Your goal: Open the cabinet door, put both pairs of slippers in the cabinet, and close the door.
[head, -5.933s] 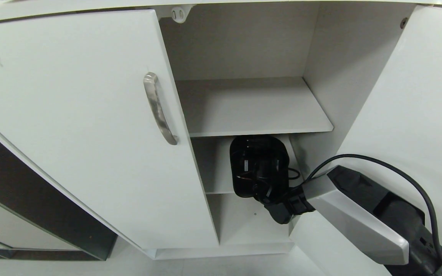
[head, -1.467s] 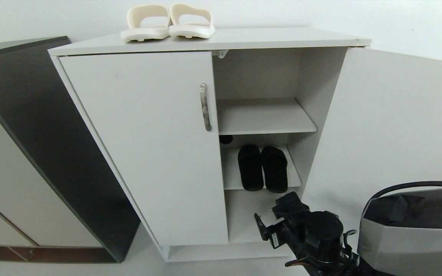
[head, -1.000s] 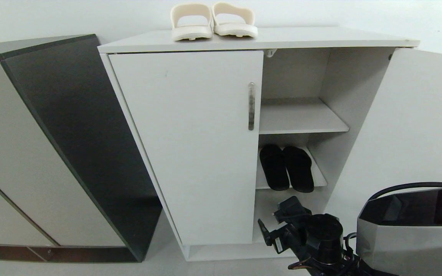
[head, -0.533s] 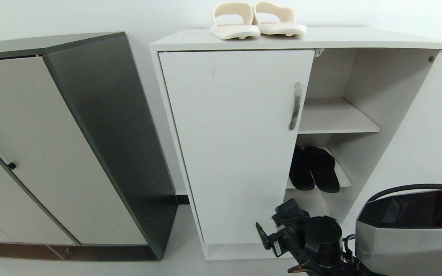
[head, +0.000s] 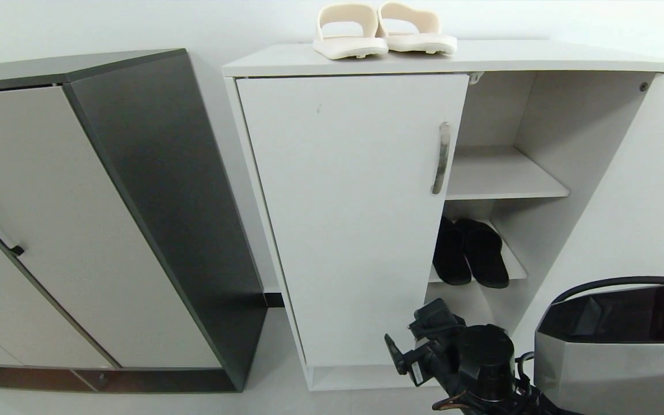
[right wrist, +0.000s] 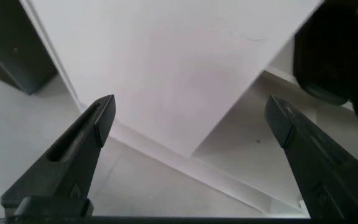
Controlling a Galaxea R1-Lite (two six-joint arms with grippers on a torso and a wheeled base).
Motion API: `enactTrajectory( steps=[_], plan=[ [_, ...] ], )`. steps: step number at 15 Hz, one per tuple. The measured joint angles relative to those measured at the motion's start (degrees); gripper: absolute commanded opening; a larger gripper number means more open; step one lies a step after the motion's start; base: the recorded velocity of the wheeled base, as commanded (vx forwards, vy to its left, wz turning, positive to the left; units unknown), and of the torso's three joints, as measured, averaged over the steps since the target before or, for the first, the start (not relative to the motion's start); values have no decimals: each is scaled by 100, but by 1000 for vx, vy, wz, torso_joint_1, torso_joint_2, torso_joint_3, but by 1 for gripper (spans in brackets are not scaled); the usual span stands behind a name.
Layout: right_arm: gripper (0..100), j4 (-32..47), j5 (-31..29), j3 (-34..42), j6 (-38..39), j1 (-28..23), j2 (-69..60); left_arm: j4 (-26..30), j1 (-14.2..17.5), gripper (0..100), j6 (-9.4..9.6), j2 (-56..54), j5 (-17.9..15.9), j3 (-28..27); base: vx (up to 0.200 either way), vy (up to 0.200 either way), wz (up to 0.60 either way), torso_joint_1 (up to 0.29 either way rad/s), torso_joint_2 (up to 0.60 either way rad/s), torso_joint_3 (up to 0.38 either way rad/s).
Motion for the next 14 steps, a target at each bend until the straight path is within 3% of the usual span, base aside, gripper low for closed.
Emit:
enactTrajectory(
  steps=[8,14],
  plan=[
    [100,0,0,0,2,44,0,0,-4,0,0,0,0,0,0,0,0,0,0,0],
    [100,-7,22,-140,99,105,-17,-11,-4,0,0,0,0,-2,0,0,0,28,-331,-325]
  ],
)
